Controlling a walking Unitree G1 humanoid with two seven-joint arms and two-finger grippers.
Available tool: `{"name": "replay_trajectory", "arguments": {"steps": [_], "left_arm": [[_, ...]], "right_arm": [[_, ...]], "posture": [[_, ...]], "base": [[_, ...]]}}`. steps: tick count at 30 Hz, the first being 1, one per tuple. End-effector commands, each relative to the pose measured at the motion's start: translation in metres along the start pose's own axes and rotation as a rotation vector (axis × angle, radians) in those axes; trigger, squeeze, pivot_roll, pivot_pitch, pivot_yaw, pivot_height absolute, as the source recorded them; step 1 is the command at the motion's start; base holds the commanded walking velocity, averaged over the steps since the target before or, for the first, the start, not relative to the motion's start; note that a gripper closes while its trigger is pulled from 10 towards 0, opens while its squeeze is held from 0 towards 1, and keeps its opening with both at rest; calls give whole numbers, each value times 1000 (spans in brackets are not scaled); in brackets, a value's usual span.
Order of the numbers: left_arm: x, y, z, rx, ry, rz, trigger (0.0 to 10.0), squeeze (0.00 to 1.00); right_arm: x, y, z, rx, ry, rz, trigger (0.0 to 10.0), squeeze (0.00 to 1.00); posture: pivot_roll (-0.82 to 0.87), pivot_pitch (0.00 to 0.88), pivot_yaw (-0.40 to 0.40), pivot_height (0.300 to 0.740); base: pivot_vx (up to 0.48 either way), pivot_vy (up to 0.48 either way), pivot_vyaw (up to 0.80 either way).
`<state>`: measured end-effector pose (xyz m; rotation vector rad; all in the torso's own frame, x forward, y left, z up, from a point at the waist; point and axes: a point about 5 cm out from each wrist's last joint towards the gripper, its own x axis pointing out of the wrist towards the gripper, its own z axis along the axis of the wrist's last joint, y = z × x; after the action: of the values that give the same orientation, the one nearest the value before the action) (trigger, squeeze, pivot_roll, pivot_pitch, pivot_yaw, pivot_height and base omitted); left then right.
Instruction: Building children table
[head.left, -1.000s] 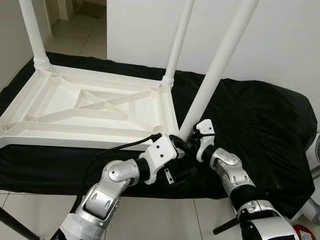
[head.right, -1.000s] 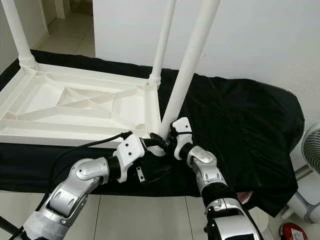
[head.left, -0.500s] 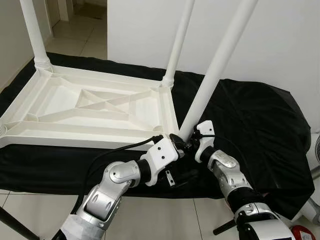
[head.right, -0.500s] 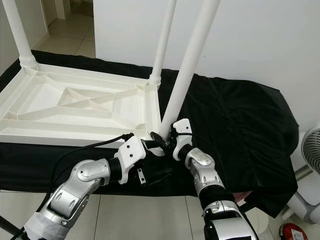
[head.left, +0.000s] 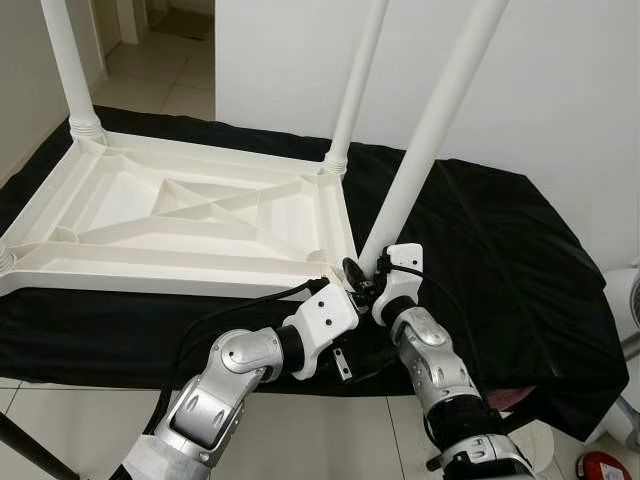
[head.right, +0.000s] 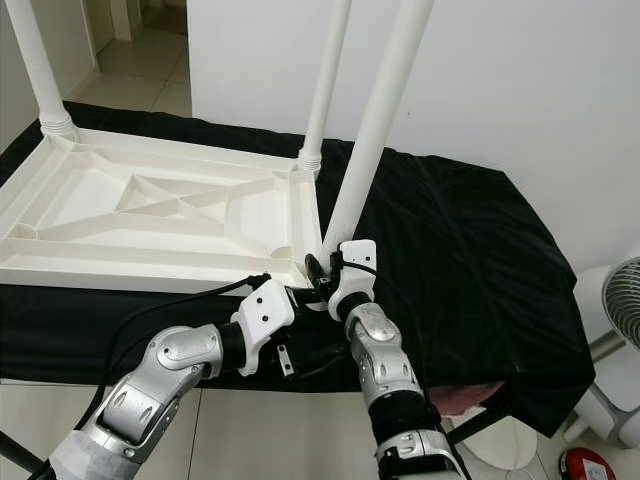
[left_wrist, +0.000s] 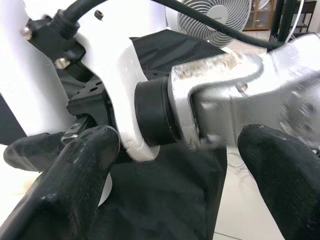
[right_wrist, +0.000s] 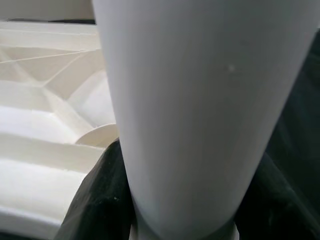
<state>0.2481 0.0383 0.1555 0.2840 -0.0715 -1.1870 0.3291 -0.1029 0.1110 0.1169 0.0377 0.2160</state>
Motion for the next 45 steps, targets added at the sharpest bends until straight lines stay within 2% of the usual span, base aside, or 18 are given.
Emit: {"name": "replay_trajectory", "arguments": {"steps": [1, 6, 19, 20, 21, 24, 28, 30, 31, 32, 33, 38, 41, 42, 45], "left_arm": [[5, -1, 2, 10, -6, 17, 10000, 0], [5, 1, 3, 11, -10, 24, 10000, 0], [5, 2, 3, 17, -12, 26, 10000, 0], [5, 2, 3, 18, -12, 26, 10000, 0], [4, 2, 3, 19, -11, 27, 10000, 0], [4, 2, 3, 19, -10, 27, 10000, 0], [0, 2, 1, 21, 1, 27, 10000, 0], [0, 2, 1, 21, 1, 27, 10000, 0], [-2, 2, 0, 21, 4, 22, 10000, 0], [-2, 2, 0, 21, 4, 22, 10000, 0], [-5, 0, -2, 17, 9, 9, 10000, 0], [-6, -2, -3, 14, 11, 5, 10000, 0], [-13, -3, -6, 10, 29, 2, 10000, 0], [-18, -1, -10, 14, 48, 16, 10000, 0], [-23, 7, -14, 13, 67, 58, 10000, 0]], "right_arm": [[-10, -8, -22, 9, 103, -166, 10000, 0], [-14, 1, -24, 61, 108, -184, 10000, 0], [-18, 3, -15, 27, 92, -166, 10000, 0], [-18, 5, -13, 27, 79, -155, 10000, 337], [-18, 6, -11, 36, 62, -140, 10000, 1000], [-18, 6, -8, 43, 47, -127, 10000, 1000], [-19, -8, -2, 11, 24, -126, 10000, 1000], [-19, -8, -2, 11, 24, -126, 10000, 1000], [-18, -14, 2, 0, 7, -124, 10000, 953], [-18, -14, 2, 0, 7, -124, 10000, 953], [-18, -19, 7, -11, -17, -113, 10000, 0], [-18, -21, 10, -15, -31, -107, 10000, 0], [-20, -26, 16, -38, -62, -45, 10000, 0], [-23, -30, 21, -55, -81, 15, 10000, 0], [-28, -35, 25, -76, -96, 89, 10000, 0]], "posture": [[46, 0, -169, 740], [48, 0, -172, 740], [46, 0, -171, 740], [48, 0, -172, 740], [48, 0, -172, 740], [48, 0, -172, 740], [47, 0, -175, 740], [47, 0, -175, 740], [47, 0, -175, 740], [47, 0, -175, 740], [47, 0, -175, 740], [43, 0, -176, 740], [42, 0, -177, 740], [42, 0, -177, 740], [39, 0, -173, 740]], "base": [[0, 0, 0], [0, 0, 0], [0, 0, 0], [0, 0, 0], [0, 0, 0], [0, 0, 0], [0, 0, 0], [0, 0, 0], [0, 0, 0], [0, 0, 0], [0, 0, 0], [0, 0, 0], [0, 0, 0], [0, 0, 0], [0, 0, 0]]}}
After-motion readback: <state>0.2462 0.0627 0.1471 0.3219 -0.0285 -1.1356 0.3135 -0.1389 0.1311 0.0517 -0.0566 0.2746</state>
